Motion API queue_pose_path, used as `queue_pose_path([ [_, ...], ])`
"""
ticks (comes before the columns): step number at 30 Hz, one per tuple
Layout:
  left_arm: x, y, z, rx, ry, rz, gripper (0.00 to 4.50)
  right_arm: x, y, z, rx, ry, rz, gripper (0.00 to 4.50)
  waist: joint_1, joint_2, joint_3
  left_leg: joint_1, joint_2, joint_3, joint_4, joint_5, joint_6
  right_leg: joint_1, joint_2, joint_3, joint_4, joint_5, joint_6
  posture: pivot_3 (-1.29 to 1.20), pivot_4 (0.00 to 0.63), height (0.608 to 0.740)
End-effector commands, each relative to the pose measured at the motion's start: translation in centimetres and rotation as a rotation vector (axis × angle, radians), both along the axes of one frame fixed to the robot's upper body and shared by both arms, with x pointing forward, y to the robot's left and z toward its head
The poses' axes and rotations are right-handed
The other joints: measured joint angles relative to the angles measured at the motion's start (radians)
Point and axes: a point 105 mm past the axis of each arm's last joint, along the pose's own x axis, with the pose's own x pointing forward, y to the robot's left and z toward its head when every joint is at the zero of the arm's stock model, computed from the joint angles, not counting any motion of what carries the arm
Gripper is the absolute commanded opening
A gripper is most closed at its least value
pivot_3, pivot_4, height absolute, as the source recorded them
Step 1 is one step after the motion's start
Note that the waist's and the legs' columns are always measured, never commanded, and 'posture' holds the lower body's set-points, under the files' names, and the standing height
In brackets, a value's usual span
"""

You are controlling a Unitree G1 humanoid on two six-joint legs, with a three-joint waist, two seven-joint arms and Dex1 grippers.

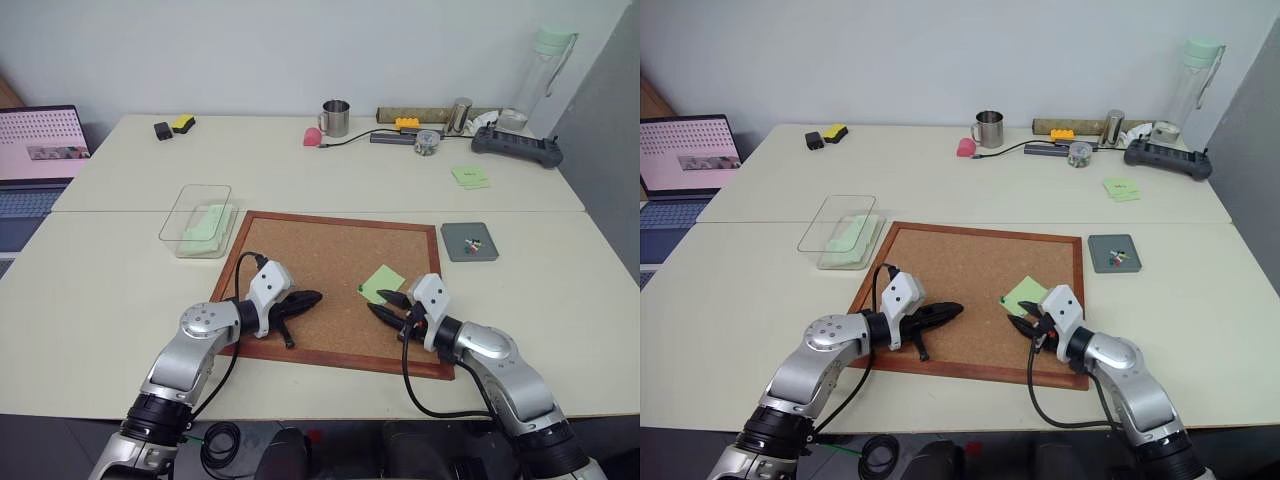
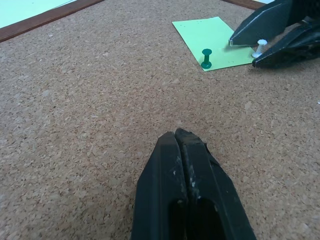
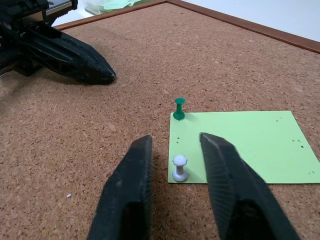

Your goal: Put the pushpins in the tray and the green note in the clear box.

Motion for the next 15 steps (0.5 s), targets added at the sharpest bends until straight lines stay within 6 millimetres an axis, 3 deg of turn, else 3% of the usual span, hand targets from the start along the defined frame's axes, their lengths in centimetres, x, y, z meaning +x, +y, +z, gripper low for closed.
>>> queue_pose_path([
  [1, -0.9, 0.9, -3.0, 0.071, 0.103, 0.028, 0.00, -0.1, -0.3, 0.6, 0.021, -0.019, -0.005, 0.52, 0.000, 0.000, 0.000, 0.000, 0.000, 0.000, 0.000, 0.000, 0.000, 0.000, 0.000, 0.000, 0.000, 0.000, 0.000, 0.00, 0.150, 0.740],
  [4, -0.9, 0.8, -3.0, 0.071, 0.104, 0.028, 0.00, -0.2, -0.3, 0.6, 0.024, -0.018, -0.005, 0.01, 0.000, 0.000, 0.000, 0.000, 0.000, 0.000, 0.000, 0.000, 0.000, 0.000, 0.000, 0.000, 0.000, 0.000, 0.000, 0.00, 0.150, 0.740],
  [10, -0.8, 1.0, -3.0, 0.077, 0.105, 0.032, 0.00, -0.1, -0.3, 1.1, 0.042, -0.031, -0.017, 0.01, 0.000, 0.000, 0.000, 0.000, 0.000, 0.000, 0.000, 0.000, 0.000, 0.000, 0.000, 0.000, 0.000, 0.000, 0.000, 0.00, 0.150, 0.740],
  [15, -0.9, 1.1, -3.1, 0.080, 0.109, 0.032, 0.00, -0.1, 0.0, 4.3, 0.174, -0.056, -0.036, 0.01, 0.000, 0.000, 0.000, 0.000, 0.000, -0.001, 0.000, 0.000, 0.000, 0.000, 0.000, 0.000, 0.000, 0.000, 0.000, 0.00, 0.150, 0.740],
])
